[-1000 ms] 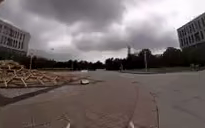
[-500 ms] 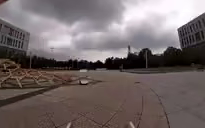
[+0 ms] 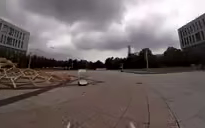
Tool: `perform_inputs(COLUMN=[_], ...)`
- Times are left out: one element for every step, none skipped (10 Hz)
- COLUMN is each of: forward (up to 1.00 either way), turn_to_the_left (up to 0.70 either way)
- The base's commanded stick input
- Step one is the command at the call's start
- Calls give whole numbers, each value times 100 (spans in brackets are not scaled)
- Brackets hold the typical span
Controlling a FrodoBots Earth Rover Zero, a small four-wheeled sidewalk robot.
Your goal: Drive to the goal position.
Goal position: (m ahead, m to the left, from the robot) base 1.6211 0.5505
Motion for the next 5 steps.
perform_inputs(forward=[17, 50, 50, 50, 50], turn_to_the_left=[0, 1, 1, 1, 1])
